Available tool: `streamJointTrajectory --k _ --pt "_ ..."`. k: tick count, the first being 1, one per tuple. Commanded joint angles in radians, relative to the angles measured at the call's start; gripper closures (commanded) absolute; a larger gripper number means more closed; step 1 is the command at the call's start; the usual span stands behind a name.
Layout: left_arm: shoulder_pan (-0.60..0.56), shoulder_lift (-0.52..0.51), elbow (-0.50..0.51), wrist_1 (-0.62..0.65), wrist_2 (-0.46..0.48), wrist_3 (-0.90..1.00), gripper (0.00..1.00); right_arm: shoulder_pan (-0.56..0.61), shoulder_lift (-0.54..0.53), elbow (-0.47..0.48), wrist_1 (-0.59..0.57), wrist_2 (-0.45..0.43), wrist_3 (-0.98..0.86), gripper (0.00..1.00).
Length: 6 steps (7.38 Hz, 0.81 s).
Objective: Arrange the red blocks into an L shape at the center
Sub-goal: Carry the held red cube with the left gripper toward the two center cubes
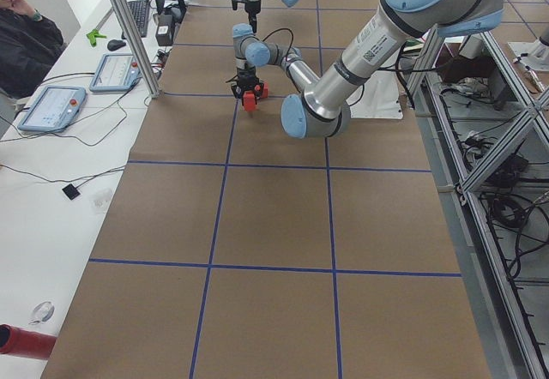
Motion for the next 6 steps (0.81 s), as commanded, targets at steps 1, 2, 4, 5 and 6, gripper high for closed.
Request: streamJointTrajectory --k 1,2,4,5,6 --pt "0.0 -0.033 0.056 -0.038 -0.002 -0.067 1.0 -0.001 0.003 0.001 0.0 0.0 0.002 0.01" --pt "0.0 -0.042 0.058 -0.038 -0.003 -0.07 1.0 -0.001 0.004 0.001 0.0 0.0 0.002 0.01" --pt "0.008 -0.058 0.078 -0.035 -0.012 -0.07 1.0 -0.002 0.006 0.008 0.0 0.003 0.004 0.01" --pt "0.013 -0.064 0.081 -0.038 -0.017 -0.069 1.0 -0.002 0.006 0.01 0.0 0.003 0.004 0.01" --pt "0.013 -0.069 0.081 -0.038 -0.019 -0.067 1.0 -0.001 0.007 0.01 0.0 0.003 0.004 0.01"
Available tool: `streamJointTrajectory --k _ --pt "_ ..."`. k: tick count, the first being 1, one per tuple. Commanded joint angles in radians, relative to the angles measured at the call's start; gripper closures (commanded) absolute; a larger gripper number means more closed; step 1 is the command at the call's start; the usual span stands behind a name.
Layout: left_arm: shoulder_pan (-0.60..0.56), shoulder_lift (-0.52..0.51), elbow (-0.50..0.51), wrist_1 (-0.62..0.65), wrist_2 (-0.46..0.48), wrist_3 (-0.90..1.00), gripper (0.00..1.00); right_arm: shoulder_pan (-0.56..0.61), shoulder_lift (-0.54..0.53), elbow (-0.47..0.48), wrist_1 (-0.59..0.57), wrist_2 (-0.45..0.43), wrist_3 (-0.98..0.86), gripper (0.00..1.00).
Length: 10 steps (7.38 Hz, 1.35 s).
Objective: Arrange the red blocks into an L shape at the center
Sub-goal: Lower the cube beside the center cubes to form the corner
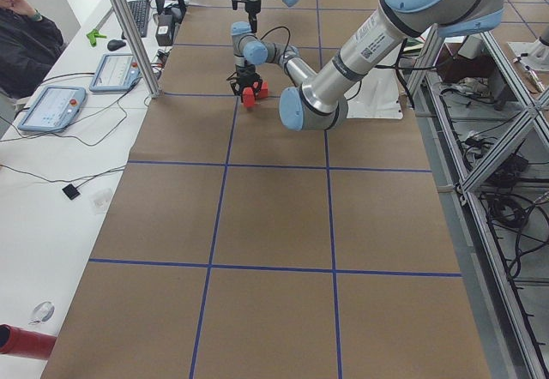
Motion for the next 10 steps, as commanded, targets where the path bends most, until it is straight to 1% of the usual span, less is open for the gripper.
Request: streamJointTrajectory --k 1,2,10 --pt "0.007 -0.007 0.011 -0.027 -0.013 0.003 1.0 0.001 0.001 0.001 0.0 0.002 0.0 0.01" --pt "0.009 -0.01 0.035 -0.05 -0.024 0.002 1.0 -0.001 0.001 0.001 0.0 0.0 0.0 0.01" --pt "0.016 -0.01 0.037 -0.053 -0.025 0.009 1.0 -0.001 0.003 0.001 0.0 0.002 0.002 0.01"
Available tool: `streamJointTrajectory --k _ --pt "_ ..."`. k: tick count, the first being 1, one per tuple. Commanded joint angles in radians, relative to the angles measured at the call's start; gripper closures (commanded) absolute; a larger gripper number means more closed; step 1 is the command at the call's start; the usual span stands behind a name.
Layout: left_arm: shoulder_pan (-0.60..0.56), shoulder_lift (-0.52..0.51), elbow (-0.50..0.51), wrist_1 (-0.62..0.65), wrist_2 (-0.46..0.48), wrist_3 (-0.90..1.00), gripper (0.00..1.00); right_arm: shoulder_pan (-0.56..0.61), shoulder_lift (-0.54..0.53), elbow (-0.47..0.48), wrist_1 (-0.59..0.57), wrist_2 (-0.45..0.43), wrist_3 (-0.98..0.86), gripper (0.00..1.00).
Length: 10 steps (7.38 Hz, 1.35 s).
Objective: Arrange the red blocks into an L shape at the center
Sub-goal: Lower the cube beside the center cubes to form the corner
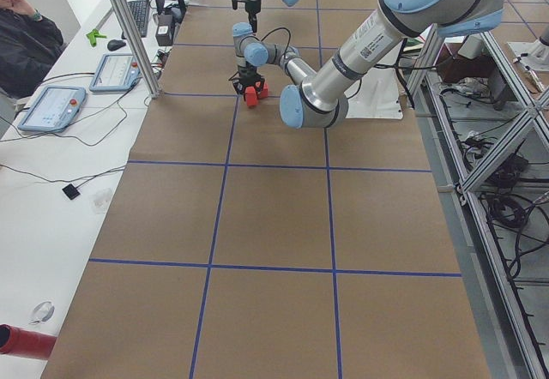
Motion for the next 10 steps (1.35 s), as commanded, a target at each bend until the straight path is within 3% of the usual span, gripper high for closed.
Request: streamJointTrajectory --k 1,8,9,10 --pt "0.004 0.0 0.0 -0.001 0.0 0.005 1.0 0.0 0.0 0.0 0.0 0.0 0.0 0.01" --pt "0.012 0.002 0.0 -0.014 0.0 0.005 1.0 -0.002 0.0 -0.002 0.0 -0.002 0.0 0.01" --pt "0.012 0.003 0.0 -0.014 0.0 0.005 0.95 -0.002 0.0 -0.002 0.0 -0.002 0.0 0.01" --pt "0.012 0.005 0.0 -0.016 0.002 0.007 0.65 -0.002 0.002 -0.002 0.0 -0.002 0.0 0.01"
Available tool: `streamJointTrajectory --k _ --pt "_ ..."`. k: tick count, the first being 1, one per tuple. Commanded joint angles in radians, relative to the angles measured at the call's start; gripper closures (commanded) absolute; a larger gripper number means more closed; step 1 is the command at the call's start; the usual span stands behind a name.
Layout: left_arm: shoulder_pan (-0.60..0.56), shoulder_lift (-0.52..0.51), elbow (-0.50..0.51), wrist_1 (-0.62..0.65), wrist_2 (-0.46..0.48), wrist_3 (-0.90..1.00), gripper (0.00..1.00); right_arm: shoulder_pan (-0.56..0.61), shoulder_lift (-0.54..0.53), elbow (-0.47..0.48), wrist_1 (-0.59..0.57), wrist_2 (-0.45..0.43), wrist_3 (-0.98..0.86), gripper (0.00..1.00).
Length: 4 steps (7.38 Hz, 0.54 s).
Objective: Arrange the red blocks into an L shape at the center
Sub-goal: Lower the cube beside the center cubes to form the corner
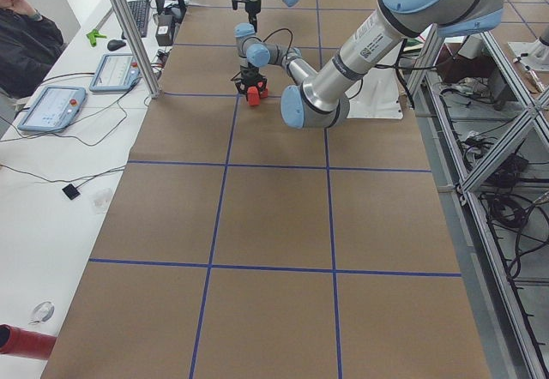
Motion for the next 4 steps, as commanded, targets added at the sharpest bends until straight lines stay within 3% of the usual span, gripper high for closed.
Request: streamJointTrajectory --k 1,4 --pt "0.0 0.002 0.0 -0.001 0.0 0.003 0.47 0.0 0.007 0.0 0.0 0.0 0.0 0.01" --pt "0.0 -0.001 -0.002 -0.001 0.0 0.001 0.46 0.0 0.007 0.0 0.0 0.0 0.0 0.01"
